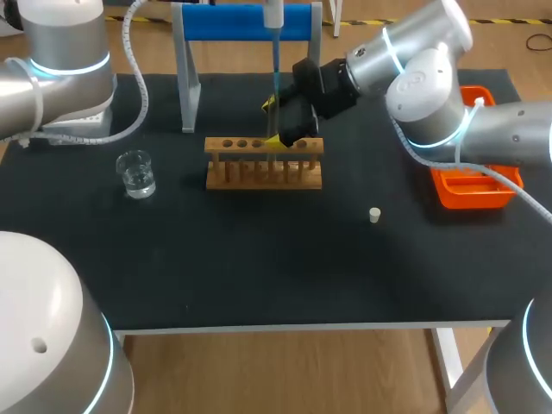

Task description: Invert the test tube, pick up the pipette, mount the tip to pipette, aspirate from beaker and dispense into the tube, eject the tip, return the pipette, and cap with the stopper.

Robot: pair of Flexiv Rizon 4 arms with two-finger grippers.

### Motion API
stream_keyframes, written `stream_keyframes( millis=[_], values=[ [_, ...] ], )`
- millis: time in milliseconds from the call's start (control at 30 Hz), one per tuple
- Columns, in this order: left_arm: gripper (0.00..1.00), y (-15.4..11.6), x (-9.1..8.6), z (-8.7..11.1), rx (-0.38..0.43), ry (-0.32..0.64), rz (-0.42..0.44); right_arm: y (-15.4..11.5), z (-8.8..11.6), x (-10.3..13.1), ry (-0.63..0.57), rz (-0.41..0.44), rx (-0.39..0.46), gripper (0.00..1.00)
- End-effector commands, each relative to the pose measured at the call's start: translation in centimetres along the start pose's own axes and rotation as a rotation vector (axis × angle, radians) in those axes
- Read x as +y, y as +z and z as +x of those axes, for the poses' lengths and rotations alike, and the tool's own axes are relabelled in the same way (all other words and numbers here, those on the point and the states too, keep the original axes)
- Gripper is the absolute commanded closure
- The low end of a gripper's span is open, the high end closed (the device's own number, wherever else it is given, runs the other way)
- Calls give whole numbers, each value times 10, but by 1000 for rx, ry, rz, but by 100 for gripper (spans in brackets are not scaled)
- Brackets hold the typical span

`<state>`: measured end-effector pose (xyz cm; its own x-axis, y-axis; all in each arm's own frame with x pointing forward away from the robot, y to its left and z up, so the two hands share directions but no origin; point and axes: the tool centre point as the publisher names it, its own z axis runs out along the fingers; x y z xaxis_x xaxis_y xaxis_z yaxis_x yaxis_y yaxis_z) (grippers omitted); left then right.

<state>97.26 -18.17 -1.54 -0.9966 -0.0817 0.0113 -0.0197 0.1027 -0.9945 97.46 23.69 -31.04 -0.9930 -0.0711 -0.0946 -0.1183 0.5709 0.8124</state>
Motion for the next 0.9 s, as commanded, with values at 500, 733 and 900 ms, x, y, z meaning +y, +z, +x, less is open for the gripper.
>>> stream_keyframes(
  millis=[500, 733, 900],
  values=[
    [100, -3, -12, 1, 3, 35, 3, -2, 0, 1, 1, 4, 2, 0],
    [100, -4, -7, 0, -1, 31, 2, -2, 0, 1, 1, 4, 2, 0],
    [100, -3, -2, -3, -2, 19, 2, -2, 0, 1, 1, 4, 2, 0]
  ],
)
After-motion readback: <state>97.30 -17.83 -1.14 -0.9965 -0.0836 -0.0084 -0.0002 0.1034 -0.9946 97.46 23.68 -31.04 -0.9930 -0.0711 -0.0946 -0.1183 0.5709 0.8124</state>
